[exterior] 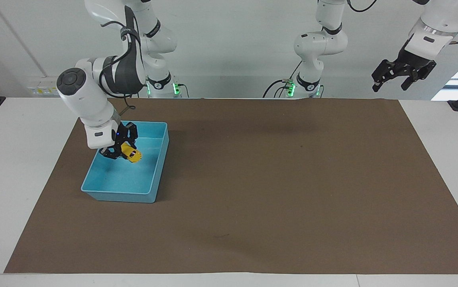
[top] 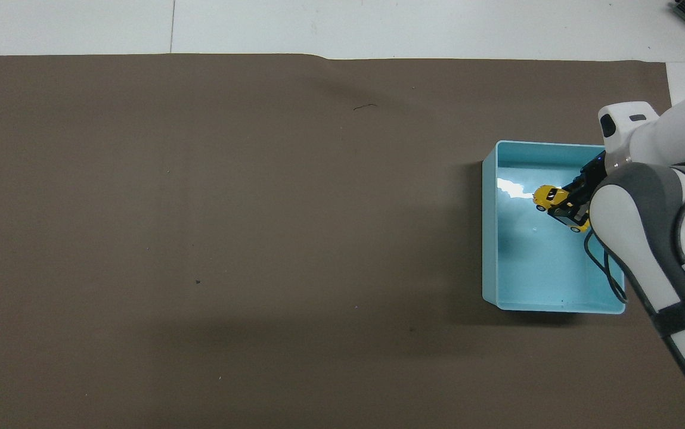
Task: Wind up and store yellow beetle car
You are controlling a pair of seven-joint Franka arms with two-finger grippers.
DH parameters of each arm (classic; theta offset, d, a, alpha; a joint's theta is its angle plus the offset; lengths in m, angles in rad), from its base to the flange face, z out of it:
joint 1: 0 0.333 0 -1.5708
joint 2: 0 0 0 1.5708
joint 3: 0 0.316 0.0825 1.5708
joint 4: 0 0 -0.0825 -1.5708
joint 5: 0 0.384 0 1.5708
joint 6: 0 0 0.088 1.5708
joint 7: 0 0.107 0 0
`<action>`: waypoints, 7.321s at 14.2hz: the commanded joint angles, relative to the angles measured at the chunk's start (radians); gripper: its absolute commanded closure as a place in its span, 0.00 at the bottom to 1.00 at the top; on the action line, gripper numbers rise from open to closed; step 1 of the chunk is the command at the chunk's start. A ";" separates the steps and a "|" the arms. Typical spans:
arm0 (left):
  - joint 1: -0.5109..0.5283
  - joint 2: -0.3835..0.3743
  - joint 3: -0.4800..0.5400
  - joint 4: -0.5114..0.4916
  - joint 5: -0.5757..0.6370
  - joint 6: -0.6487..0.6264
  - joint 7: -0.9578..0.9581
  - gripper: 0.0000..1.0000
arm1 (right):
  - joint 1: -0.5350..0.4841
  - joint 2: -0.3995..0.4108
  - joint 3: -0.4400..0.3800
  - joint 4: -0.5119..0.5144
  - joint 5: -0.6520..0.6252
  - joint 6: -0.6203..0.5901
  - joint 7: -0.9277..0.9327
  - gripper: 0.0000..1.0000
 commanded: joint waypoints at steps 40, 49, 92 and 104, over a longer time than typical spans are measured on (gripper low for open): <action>0.014 -0.013 -0.006 -0.013 -0.018 0.001 -0.001 0.00 | -0.037 0.072 0.011 -0.227 0.017 0.288 0.962 0.76; 0.014 -0.013 -0.006 -0.013 -0.018 0.001 -0.001 0.00 | -0.045 0.073 0.011 -0.223 0.017 0.278 0.969 0.21; 0.014 -0.013 -0.006 -0.013 -0.018 0.001 -0.001 0.00 | -0.052 -0.203 0.007 0.004 0.015 -0.028 0.976 0.00; 0.014 -0.013 -0.006 -0.013 -0.018 0.001 -0.001 0.00 | -0.049 -0.255 -0.010 0.092 0.018 -0.139 0.972 0.00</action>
